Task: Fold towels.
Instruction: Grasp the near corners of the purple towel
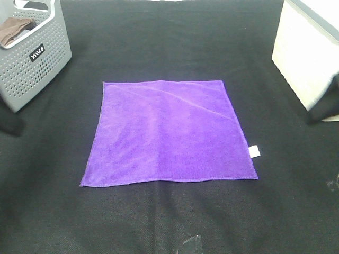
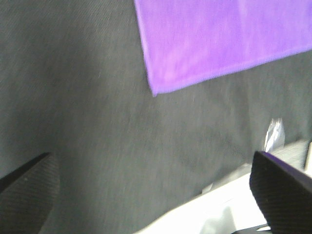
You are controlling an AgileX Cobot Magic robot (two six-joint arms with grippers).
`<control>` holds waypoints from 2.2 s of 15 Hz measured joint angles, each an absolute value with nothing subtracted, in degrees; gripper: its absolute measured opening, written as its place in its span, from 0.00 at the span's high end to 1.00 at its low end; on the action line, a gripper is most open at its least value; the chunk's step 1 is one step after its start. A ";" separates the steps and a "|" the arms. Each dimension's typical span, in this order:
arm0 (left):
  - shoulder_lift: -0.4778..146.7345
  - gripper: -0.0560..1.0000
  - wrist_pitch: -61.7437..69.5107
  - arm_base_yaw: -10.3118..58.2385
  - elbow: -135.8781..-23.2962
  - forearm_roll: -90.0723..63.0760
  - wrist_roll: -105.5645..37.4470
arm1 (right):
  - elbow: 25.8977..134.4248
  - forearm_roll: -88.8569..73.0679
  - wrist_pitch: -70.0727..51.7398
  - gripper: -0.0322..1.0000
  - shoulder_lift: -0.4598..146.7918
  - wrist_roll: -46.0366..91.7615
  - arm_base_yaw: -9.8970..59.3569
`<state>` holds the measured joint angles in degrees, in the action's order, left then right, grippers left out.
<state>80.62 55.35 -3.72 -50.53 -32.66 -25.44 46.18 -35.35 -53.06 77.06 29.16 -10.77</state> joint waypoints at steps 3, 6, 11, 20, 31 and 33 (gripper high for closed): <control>90.41 0.01 55.18 -3.72 -50.99 -41.14 -35.24 | 46.18 -45.95 -53.46 0.12 86.29 42.74 -10.83; 93.74 0.01 52.88 -3.67 -50.99 -43.77 -39.25 | 46.18 -47.61 -53.46 0.12 90.58 45.61 -10.83; 97.40 0.01 51.62 -3.67 -51.28 -47.67 -40.79 | 46.58 -48.24 -54.09 0.12 91.67 45.44 -10.83; 113.39 0.01 55.06 -3.67 -58.04 -56.84 -51.85 | 53.92 -51.91 -51.74 0.13 110.70 48.87 -10.83; 114.94 0.01 50.42 -3.67 -58.44 -54.32 -52.08 | 54.26 -51.57 -49.22 0.14 114.82 49.73 -10.83; 116.94 0.01 50.53 -3.67 -58.50 -54.72 -52.08 | 54.26 -51.57 -48.82 0.14 114.82 49.73 -10.83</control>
<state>116.94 50.53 -3.67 -58.50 -54.72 -52.08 54.26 -51.57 -48.82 114.82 49.73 -10.83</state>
